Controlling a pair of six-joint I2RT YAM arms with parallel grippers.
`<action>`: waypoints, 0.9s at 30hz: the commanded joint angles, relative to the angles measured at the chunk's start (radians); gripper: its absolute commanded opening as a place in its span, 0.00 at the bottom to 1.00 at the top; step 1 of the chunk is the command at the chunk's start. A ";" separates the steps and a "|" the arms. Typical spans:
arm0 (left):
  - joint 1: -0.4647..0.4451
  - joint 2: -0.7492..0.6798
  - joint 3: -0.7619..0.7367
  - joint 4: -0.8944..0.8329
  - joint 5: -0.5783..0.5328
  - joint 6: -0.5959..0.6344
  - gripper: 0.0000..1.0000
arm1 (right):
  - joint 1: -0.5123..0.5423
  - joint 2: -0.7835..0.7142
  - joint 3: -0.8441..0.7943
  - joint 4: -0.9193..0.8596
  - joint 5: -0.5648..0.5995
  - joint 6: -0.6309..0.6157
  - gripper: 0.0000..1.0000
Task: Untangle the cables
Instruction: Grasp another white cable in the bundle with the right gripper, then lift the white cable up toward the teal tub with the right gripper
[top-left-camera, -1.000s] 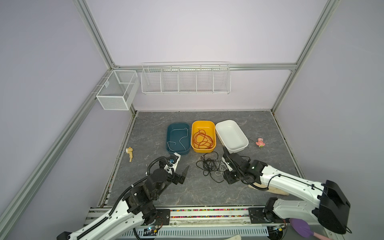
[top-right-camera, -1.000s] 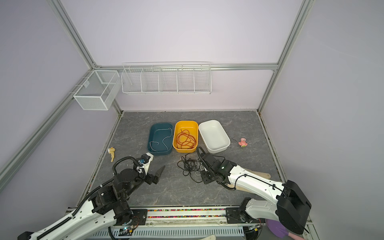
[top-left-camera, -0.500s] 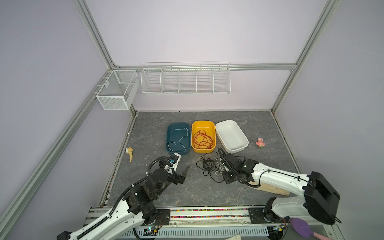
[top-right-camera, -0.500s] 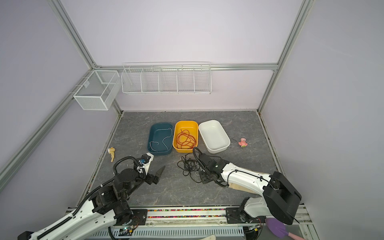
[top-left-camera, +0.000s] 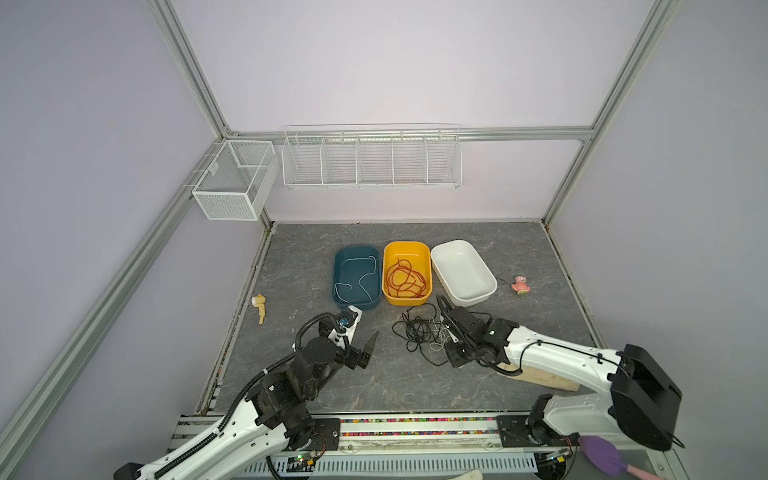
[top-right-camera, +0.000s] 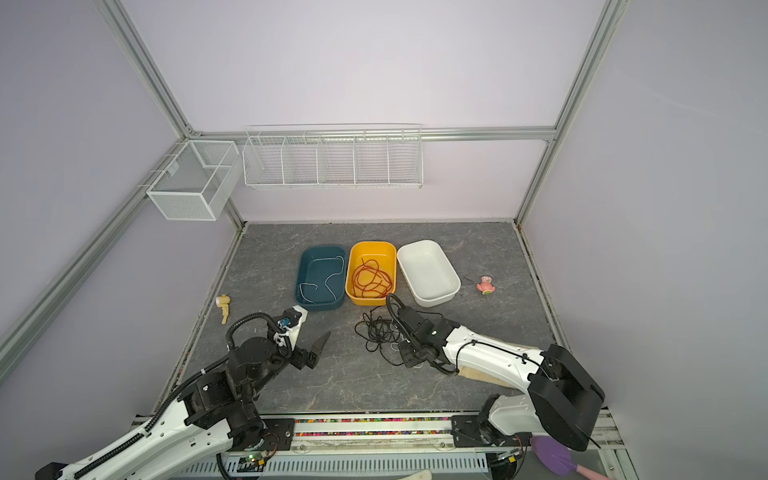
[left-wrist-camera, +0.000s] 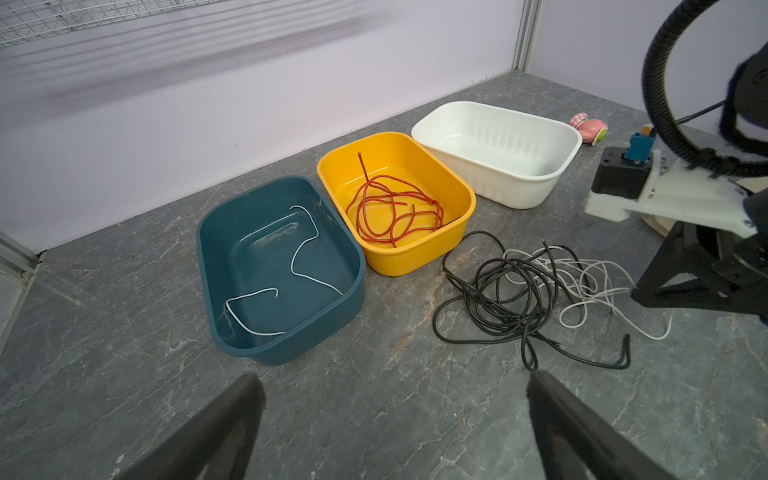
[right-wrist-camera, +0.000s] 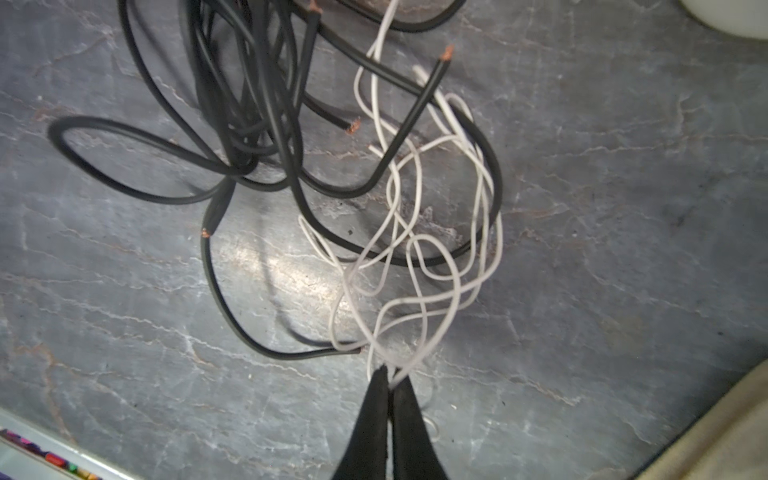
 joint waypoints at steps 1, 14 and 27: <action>0.001 -0.004 0.033 -0.009 -0.013 -0.010 0.99 | 0.007 -0.059 0.014 -0.045 0.015 -0.012 0.07; 0.001 -0.003 0.034 -0.011 -0.015 -0.012 0.99 | 0.010 -0.230 0.084 -0.160 0.014 -0.036 0.07; 0.001 0.006 0.039 -0.017 -0.011 -0.014 0.99 | 0.019 -0.357 0.258 -0.274 -0.027 -0.060 0.07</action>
